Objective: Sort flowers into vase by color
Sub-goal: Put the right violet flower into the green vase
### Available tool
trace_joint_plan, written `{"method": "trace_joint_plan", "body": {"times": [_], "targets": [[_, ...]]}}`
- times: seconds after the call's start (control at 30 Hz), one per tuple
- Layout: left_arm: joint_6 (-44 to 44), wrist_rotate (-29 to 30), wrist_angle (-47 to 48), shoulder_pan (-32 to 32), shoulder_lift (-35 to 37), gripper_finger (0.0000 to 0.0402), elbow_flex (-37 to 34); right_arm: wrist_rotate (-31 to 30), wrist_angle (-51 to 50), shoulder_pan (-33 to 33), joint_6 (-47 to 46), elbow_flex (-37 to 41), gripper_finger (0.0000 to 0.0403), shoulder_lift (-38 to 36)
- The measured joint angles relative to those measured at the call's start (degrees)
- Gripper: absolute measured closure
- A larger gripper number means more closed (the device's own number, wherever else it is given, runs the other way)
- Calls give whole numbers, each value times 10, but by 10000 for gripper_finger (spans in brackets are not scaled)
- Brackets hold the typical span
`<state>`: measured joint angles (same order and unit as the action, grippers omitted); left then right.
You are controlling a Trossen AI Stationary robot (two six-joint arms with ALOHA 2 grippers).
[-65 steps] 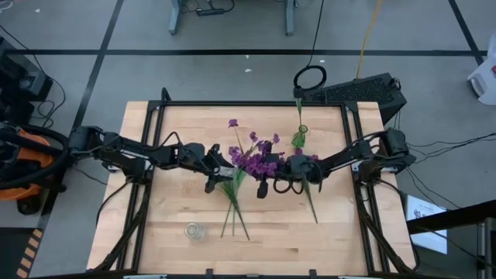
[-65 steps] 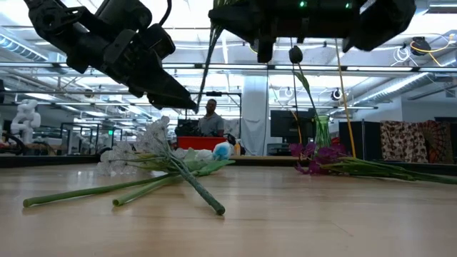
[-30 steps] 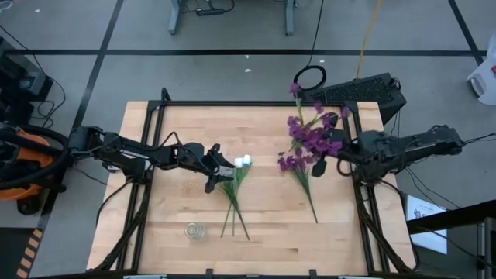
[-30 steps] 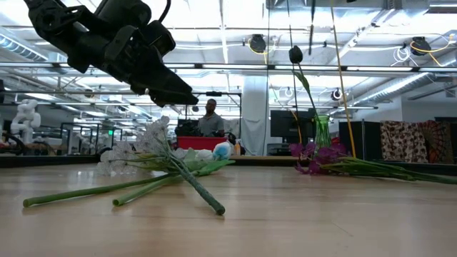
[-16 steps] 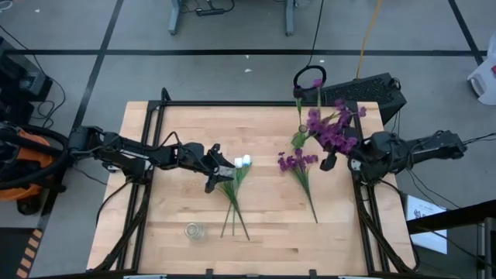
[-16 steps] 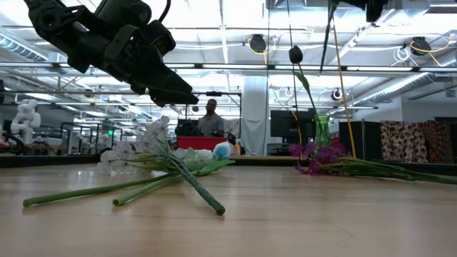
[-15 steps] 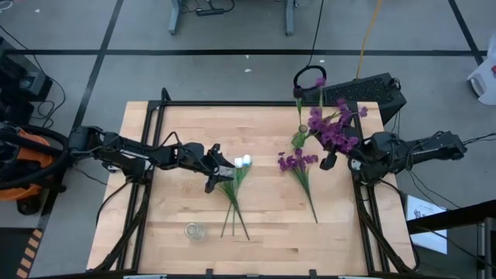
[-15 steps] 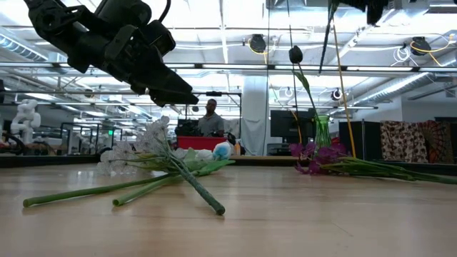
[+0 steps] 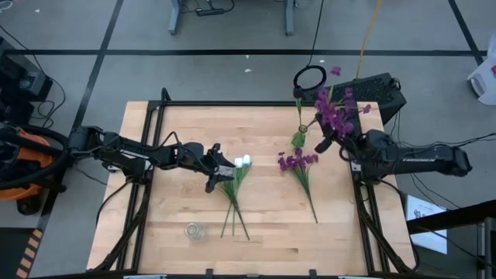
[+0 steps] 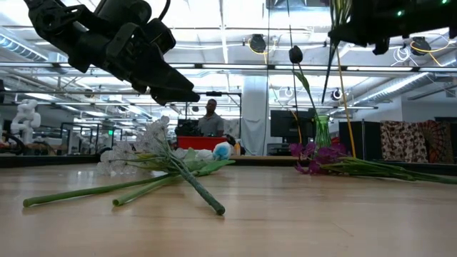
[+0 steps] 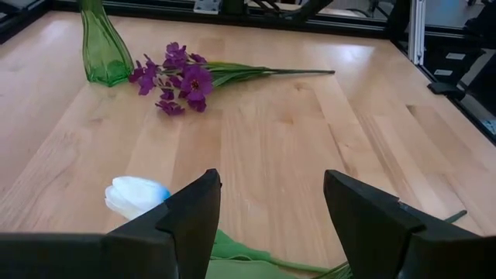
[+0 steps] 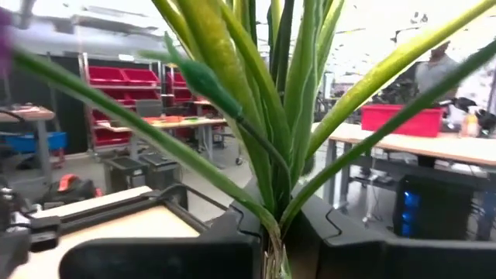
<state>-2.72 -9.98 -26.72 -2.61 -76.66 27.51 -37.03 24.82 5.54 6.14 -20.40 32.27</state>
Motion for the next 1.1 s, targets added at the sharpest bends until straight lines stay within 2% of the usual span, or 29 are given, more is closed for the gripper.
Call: {"method": "trace_joint_plan", "body": {"times": [0.23, 0.7, 1.1], "targets": [[0, 0, 0, 0, 0, 166, 0, 15, 11, 45, -26, 28, 383, 0], [1, 0, 1, 0, 0, 166, 0, 30, 73, 77, -45, 84, 383, 2], [1, 0, 0, 0, 0, 166, 0, 40, 92, 101, -71, 84, 383, 66]]}}
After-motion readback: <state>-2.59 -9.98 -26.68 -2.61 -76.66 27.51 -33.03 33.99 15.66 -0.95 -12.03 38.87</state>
